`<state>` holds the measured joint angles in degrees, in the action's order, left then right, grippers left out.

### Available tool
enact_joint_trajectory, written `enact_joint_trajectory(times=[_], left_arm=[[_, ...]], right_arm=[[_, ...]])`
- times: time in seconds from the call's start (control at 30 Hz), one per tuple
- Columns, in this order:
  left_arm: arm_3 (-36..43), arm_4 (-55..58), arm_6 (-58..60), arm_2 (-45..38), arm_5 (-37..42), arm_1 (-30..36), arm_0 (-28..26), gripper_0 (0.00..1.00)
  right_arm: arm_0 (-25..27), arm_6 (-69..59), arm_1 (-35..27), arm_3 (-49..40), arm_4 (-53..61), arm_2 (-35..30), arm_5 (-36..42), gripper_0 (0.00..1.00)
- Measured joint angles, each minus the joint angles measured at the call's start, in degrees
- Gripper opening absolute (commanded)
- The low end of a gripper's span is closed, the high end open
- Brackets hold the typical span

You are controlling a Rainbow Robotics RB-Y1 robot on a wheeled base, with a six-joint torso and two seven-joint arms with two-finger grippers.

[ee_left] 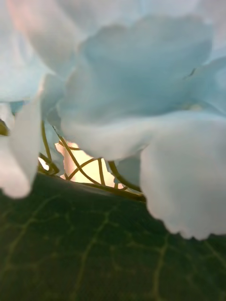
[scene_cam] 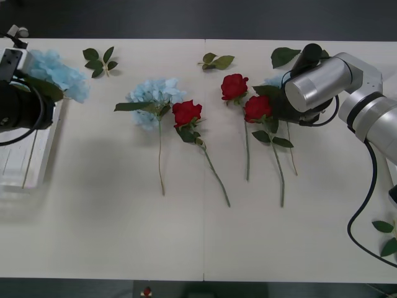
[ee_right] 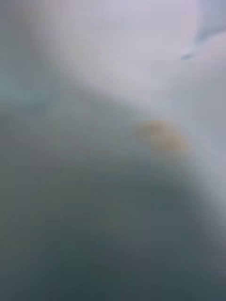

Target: Put the red flowers into the right box and the blue flowers into the left box

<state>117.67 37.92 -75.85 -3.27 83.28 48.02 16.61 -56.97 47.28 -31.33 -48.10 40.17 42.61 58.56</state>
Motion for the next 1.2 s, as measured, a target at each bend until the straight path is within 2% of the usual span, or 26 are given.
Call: enact_joint_trajectory(times=[0.13,0.27,0.5,0.7,0.8,1.03,1.2], left_arm=[[-4.2,7.7,-3.2,-6.4,-2.6,4.2,0.0,0.0],[-12.6,14.7,-5.7,-10.6,-5.1,9.8,0.0,0.0],[-29.1,22.8,-16.8,-11.7,-11.9,18.1,0.0,0.0],[-39.7,23.8,-27.1,-11.7,-16.6,19.2,0.0,0.0],[-42.2,23.7,-30.1,-11.7,-17.6,19.0,0.0,0.0],[-42.7,23.3,-30.1,-9.7,-22.3,17.2,-0.7,0.0],[-42.7,22.1,-30.1,-8.0,-23.6,14.9,-2.6,0.0]], right_arm=[[0.0,0.0,0.0,0.0,0.0,0.0,0.0,0.0],[0.0,0.0,0.0,0.0,0.0,0.0,0.0,0.0],[0.0,0.0,0.0,0.0,0.0,0.0,0.0,0.0],[0.0,0.2,-1.7,-1.2,3.6,0.0,0.0,0.0],[0.0,1.2,-5.0,-4.0,8.4,0.0,0.0,0.0],[0.0,13.3,-14.0,-10.1,18.4,0.0,0.0,0.0],[0.9,20.8,-21.4,-19.0,25.4,-0.2,-0.6,0.0]])
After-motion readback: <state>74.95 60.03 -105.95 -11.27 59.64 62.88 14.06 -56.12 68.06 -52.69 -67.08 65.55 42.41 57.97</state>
